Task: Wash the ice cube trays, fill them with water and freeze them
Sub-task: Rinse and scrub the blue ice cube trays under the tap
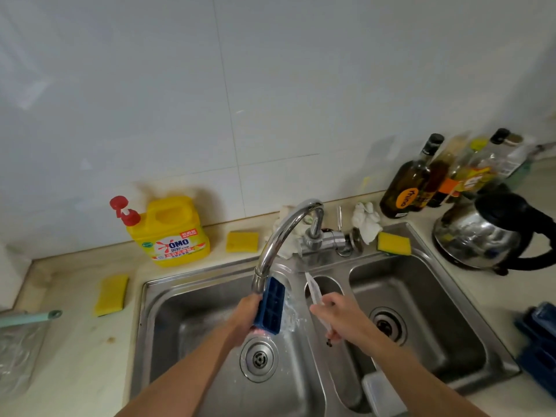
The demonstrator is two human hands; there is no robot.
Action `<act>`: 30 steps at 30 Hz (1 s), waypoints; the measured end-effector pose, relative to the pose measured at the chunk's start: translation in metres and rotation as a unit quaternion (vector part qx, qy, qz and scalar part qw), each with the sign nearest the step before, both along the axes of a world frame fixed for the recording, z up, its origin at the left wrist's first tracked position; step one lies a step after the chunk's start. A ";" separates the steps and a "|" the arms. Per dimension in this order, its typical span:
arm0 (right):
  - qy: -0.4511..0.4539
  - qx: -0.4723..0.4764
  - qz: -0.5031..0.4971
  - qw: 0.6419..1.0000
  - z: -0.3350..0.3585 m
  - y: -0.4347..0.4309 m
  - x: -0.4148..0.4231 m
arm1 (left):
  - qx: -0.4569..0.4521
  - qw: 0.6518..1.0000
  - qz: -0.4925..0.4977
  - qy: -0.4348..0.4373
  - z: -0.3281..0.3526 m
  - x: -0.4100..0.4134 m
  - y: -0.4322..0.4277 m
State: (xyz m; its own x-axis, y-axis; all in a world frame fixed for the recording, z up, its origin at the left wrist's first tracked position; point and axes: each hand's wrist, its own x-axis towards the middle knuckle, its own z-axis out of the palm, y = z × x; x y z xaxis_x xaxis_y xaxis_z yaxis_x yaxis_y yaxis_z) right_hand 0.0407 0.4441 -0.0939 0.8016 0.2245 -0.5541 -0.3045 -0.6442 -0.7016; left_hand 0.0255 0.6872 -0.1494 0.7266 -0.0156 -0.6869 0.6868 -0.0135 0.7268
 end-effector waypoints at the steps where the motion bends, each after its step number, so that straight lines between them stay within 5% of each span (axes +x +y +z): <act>1: -0.009 -0.011 0.012 1.000 0.001 -0.005 -0.003 | -0.022 0.999 0.032 0.006 0.002 0.002 -0.003; 7: -0.078 -0.164 0.099 0.978 -0.002 -0.060 -0.019 | -0.033 0.986 0.161 0.013 0.007 0.002 -0.012; 13: -0.104 -0.281 0.178 0.937 -0.020 -0.112 -0.052 | 0.249 0.962 0.109 -0.026 0.003 0.009 -0.019; 21: -0.085 -0.387 0.286 0.873 -0.046 -0.154 -0.095 | 0.194 0.972 0.131 -0.034 -0.001 -0.004 -0.037; 30: -0.091 -0.424 0.313 0.845 -0.049 -0.155 -0.102 | 0.121 0.973 0.197 -0.003 0.004 -0.016 -0.043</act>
